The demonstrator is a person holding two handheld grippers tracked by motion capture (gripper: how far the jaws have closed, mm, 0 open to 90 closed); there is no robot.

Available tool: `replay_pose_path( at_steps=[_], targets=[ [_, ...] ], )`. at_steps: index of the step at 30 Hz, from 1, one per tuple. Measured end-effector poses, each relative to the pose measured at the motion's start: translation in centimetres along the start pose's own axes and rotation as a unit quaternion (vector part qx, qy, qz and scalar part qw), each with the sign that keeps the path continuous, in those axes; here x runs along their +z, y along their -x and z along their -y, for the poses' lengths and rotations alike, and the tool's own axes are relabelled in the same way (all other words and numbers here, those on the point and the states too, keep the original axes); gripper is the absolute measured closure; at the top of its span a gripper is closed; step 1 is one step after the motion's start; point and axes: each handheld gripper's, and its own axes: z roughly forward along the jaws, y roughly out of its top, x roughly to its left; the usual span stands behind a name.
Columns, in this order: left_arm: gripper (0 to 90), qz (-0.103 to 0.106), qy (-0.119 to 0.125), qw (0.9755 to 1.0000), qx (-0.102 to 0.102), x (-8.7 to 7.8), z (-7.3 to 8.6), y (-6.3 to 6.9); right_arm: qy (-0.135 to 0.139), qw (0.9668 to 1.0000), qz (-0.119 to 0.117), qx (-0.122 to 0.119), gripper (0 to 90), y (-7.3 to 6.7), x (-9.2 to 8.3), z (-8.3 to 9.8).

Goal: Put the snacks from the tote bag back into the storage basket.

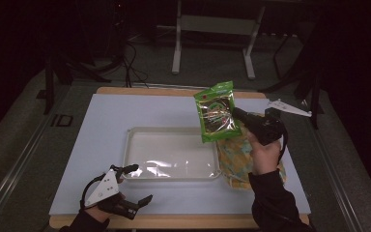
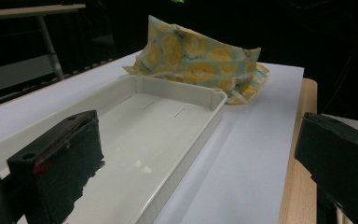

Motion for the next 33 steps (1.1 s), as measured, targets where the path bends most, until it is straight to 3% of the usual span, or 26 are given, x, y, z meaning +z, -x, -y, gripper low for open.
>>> replay_pose_path(
  at_steps=[12,19,33],
  targets=[
    [1.1,0.000,0.002,1.0000,0.008,-0.1,-0.1,0.2,0.018,0.9994,-0.011,0.026,89.5,-1.5,1.8,1.9],
    [1.1,0.001,0.004,1.0000,0.005,-0.1,-0.1,0.2,0.019,0.9995,-0.003,0.024,89.5,-2.0,2.6,3.6],
    [1.1,0.004,0.003,1.0000,0.007,-0.1,-0.1,0.2,0.005,0.9979,0.006,0.065,89.4,-1.5,4.8,7.6]
  ],
)
